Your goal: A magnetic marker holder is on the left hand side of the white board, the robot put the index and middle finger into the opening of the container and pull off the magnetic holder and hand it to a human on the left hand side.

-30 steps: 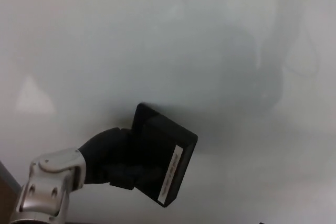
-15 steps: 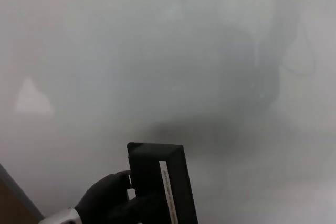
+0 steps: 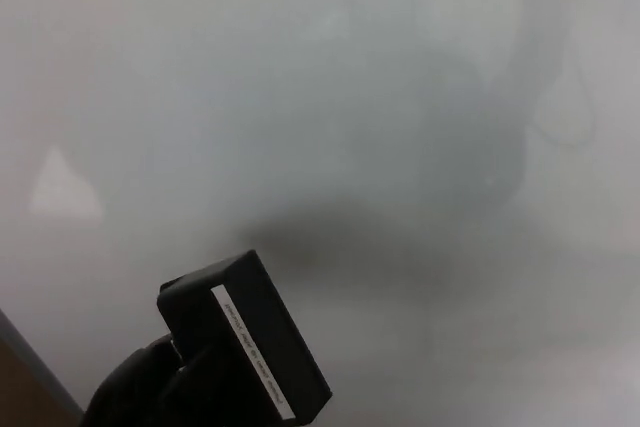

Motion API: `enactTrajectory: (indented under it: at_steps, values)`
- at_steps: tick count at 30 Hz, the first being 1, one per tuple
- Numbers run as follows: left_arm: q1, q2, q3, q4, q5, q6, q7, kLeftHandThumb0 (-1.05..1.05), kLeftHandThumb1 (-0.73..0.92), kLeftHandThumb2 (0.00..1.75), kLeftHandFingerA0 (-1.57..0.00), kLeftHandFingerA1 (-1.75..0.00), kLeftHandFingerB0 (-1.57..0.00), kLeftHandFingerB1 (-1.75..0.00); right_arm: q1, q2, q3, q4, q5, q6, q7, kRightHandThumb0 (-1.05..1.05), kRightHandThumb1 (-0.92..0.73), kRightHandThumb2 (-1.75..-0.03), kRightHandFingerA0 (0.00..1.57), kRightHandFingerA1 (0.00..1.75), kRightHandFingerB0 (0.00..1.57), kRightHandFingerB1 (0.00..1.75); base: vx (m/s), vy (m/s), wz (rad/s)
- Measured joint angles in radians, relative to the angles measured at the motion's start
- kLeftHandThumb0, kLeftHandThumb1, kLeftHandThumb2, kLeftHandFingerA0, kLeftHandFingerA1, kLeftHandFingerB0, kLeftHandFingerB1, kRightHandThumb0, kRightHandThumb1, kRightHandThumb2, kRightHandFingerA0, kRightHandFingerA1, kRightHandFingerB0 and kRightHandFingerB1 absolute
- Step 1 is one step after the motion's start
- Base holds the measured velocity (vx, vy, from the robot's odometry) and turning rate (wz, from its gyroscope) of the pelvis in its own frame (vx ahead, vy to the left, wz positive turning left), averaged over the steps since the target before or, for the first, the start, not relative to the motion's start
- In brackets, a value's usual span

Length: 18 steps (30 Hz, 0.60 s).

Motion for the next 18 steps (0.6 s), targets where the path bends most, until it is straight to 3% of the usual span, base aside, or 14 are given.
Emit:
enactTrajectory:
  at_steps: [3, 4, 5, 6, 7, 8, 10, 11, 12, 14, 15, 18]
  values:
    - [0.005, 0.009, 0.037, -0.024, -0.044, 0.008, 0.001, -0.44, 0.71, 0.63, -0.86, -1.41, -0.6, -0.58, -0.001, 0.004, 0.003, 0.0, -0.002, 0.0, 0.0, -0.39, -0.64, -0.6, 0.91, 0.59, 0.75, 0.5, 0.0, 0.0, 0.0]
    - [0.005, 0.011, 0.044, -0.029, -0.053, 0.009, 0.002, -0.41, 0.7, 0.61, -0.89, -1.16, -0.74, -0.66, -0.001, 0.005, 0.004, 0.0, -0.002, 0.0, 0.0, -0.4, -0.64, -0.6, 0.91, 0.57, 0.75, 0.5, 0.0, 0.0, 0.0]
    - [0.006, 0.014, 0.052, -0.033, -0.063, 0.011, 0.002, -0.41, 0.7, 0.61, -0.89, -1.16, -0.74, -0.66, -0.001, 0.006, 0.005, 0.0, -0.002, 0.0, 0.0, -0.4, -0.64, -0.6, 0.91, 0.57, 0.75, 0.5, 0.0, 0.0, 0.0]
    - [0.007, 0.019, 0.069, -0.042, -0.083, 0.015, 0.003, -0.37, 0.7, 0.61, -0.92, -0.93, -0.77, -0.69, -0.001, 0.007, 0.006, 0.0, -0.003, 0.0, 0.0, -0.39, -0.64, -0.6, 0.91, 0.57, 0.75, 0.5, 0.0, 0.0, 0.0]
    - [0.007, 0.019, 0.072, -0.043, -0.085, 0.015, 0.003, -0.37, 0.7, 0.61, -0.92, -0.93, -0.77, -0.69, -0.001, 0.007, 0.006, 0.0, -0.003, 0.0, 0.0, -0.39, -0.64, -0.6, 0.91, 0.57, 0.75, 0.5, 0.0, 0.0, 0.0]
    - [0.008, 0.025, 0.084, -0.047, -0.101, 0.018, 0.004, -0.36, 0.69, 0.6, -0.99, -0.76, -0.82, -0.67, -0.002, 0.008, 0.007, 0.0, -0.004, 0.0, 0.0, -0.39, -0.64, -0.6, 0.9, 0.57, 0.75, 0.5, 0.0, 0.0, 0.0]
    - [0.009, 0.037, 0.114, -0.053, -0.137, 0.027, 0.004, -0.35, 0.66, 0.6, -1.0, -0.72, -0.8, -0.6, -0.003, 0.008, 0.008, 0.0, -0.006, 0.001, 0.0, -0.38, -0.63, -0.59, 0.89, 0.56, 0.74, 0.5, 0.0, 0.0, 0.0]
    - [0.009, 0.045, 0.126, -0.056, -0.151, 0.031, 0.005, -0.35, 0.66, 0.6, -1.0, -0.72, -0.8, -0.6, -0.003, 0.008, 0.008, 0.0, -0.007, 0.001, 0.0, -0.38, -0.63, -0.59, 0.89, 0.56, 0.74, 0.5, 0.0, 0.0, 0.0]
    - [0.009, 0.05, 0.133, -0.057, -0.16, 0.033, 0.005, -0.3, 0.61, 0.58, -1.0, -0.89, -0.84, -0.64, -0.003, 0.008, 0.008, 0.0, -0.007, 0.001, 0.0, -0.38, -0.63, -0.6, 0.9, 0.58, 0.74, 0.5, 0.0, 0.0, 0.0]
    - [0.009, 0.061, 0.148, -0.059, -0.182, 0.037, 0.006, -0.27, 0.6, 0.58, -0.98, -0.82, -0.85, -0.58, -0.003, 0.008, 0.009, 0.0, -0.008, 0.002, 0.0, -0.36, -0.62, -0.59, 0.91, 0.59, 0.74, 0.5, 0.0, 0.0, 0.0]
    - [0.009, 0.07, 0.165, -0.062, -0.203, 0.042, 0.007, -0.3, 0.65, 0.6, -0.93, -1.03, -0.81, -0.58, -0.004, 0.009, 0.009, 0.0, -0.009, 0.002, 0.0, -0.4, -0.5, -0.88, 0.87, 0.74, 0.7, 0.66, 0.0, 0.0, 0.0]
    - [0.009, 0.083, 0.189, -0.067, -0.238, 0.05, 0.012, -0.32, 0.68, 0.6, -0.93, -1.03, -0.74, -0.55, -0.004, 0.009, 0.01, 0.001, -0.011, 0.004, 0.0, -0.4, -0.5, -0.87, 0.86, 0.74, 0.71, 0.66, 0.0, 0.0, 0.0]
